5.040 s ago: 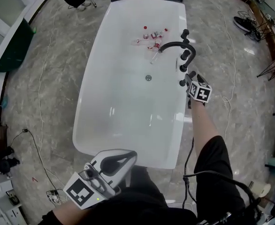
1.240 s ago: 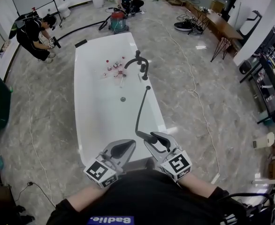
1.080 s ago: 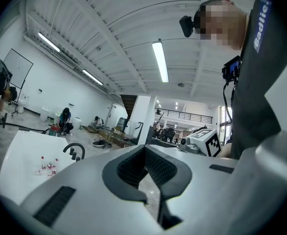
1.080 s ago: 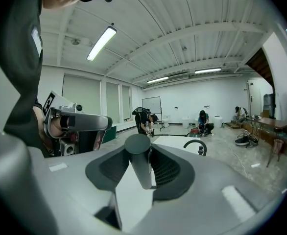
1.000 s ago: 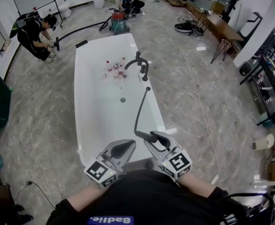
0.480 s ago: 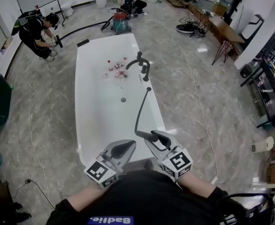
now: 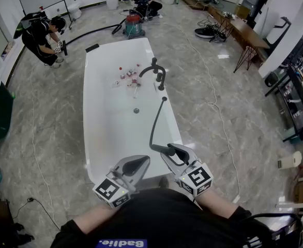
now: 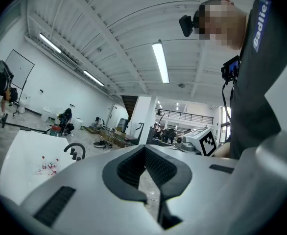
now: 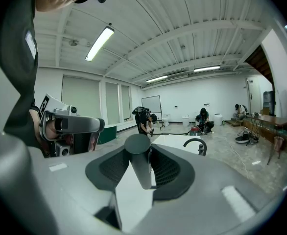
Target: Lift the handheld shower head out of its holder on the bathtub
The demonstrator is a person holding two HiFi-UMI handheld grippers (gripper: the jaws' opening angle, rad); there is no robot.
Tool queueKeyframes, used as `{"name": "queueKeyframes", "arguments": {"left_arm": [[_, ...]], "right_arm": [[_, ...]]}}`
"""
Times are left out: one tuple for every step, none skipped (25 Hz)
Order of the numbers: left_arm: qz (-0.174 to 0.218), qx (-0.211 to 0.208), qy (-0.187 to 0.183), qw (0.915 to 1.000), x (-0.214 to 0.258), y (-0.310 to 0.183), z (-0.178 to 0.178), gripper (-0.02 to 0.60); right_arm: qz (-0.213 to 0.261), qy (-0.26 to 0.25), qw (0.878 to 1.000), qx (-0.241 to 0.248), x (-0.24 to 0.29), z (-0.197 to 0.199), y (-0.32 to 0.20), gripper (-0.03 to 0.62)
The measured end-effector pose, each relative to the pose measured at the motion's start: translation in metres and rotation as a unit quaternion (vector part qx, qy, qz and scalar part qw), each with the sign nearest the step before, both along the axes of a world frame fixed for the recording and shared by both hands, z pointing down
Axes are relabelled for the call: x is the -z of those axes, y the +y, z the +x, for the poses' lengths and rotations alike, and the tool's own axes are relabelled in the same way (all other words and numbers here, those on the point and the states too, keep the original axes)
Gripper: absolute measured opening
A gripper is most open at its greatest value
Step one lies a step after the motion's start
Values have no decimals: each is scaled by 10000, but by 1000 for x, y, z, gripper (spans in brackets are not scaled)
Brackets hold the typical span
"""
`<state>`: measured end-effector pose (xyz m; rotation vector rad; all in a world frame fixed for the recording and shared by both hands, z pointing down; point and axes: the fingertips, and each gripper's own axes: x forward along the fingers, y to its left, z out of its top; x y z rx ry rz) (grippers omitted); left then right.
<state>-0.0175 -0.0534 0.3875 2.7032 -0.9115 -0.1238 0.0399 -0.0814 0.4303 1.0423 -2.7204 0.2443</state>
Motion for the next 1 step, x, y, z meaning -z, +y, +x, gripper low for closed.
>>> {"name": "queueKeyframes", "arguments": {"left_arm": [[-3, -7, -9, 10000, 0, 1, 0, 0]], "right_arm": [[-2, -1, 10000, -6, 0, 0, 0, 133]]}}
